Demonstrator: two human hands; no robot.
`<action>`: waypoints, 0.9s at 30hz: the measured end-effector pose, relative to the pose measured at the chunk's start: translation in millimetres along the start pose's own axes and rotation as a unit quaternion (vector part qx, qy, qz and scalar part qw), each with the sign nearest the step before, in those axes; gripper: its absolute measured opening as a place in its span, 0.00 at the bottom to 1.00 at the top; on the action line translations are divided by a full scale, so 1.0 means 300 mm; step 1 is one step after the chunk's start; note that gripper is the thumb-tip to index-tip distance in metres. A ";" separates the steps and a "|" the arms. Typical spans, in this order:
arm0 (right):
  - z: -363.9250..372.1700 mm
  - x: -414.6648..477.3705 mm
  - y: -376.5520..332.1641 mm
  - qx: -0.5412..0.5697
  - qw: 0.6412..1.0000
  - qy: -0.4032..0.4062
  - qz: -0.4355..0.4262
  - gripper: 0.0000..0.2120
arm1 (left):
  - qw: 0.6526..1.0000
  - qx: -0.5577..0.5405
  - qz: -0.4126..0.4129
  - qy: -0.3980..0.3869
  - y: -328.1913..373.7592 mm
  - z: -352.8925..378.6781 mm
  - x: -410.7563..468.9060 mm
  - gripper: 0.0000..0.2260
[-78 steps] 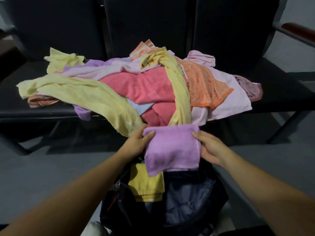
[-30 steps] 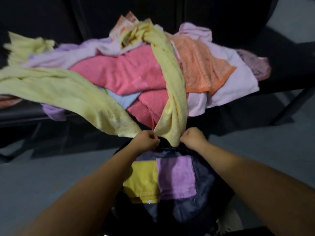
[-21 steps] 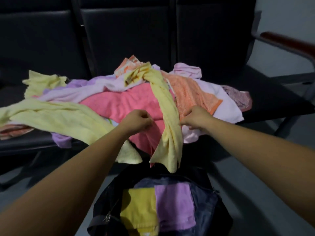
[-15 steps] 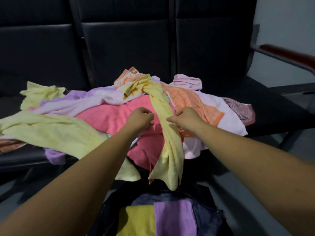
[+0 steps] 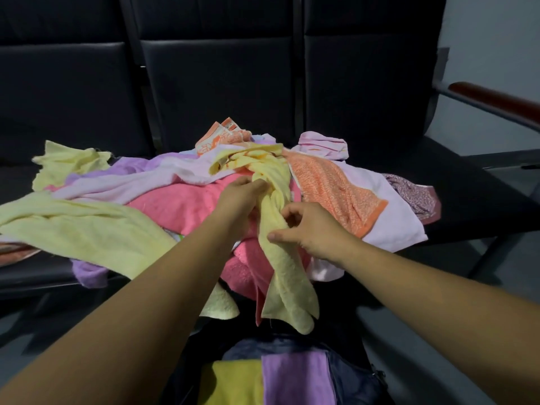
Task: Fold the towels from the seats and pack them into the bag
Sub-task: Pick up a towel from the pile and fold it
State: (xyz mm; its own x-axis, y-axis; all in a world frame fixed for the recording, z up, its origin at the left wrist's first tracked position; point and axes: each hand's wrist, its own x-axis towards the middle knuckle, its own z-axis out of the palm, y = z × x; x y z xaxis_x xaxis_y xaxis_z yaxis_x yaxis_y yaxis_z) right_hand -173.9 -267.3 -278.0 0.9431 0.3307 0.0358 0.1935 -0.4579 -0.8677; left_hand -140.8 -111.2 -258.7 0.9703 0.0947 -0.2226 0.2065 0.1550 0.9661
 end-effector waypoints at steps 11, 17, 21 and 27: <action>0.001 -0.132 -0.222 0.454 0.875 0.058 0.158 0.14 | 0.982 -0.017 0.012 -0.186 0.097 -0.155 -0.398 0.16; 0.054 -0.180 -0.299 0.335 0.939 0.071 0.028 0.09 | 0.985 -0.046 -0.071 -0.153 0.049 -0.250 -0.477 0.19; 0.116 -0.224 -0.302 0.302 0.953 -0.015 0.002 0.16 | 0.989 -0.113 -0.039 -0.091 0.018 -0.296 -0.466 0.21; 0.092 -0.208 -0.245 0.292 0.953 0.038 0.076 0.09 | 0.991 -0.099 0.077 -0.035 0.042 -0.352 -0.456 0.06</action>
State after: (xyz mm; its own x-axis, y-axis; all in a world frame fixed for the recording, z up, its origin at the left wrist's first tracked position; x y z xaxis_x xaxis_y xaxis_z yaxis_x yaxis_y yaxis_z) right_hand -254.6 -231.6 -230.0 0.9693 0.2262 -0.0964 -0.1100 0.0480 -0.9928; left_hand -284.2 -18.3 -230.0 0.9962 0.0647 -0.0580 0.0332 0.3344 0.9419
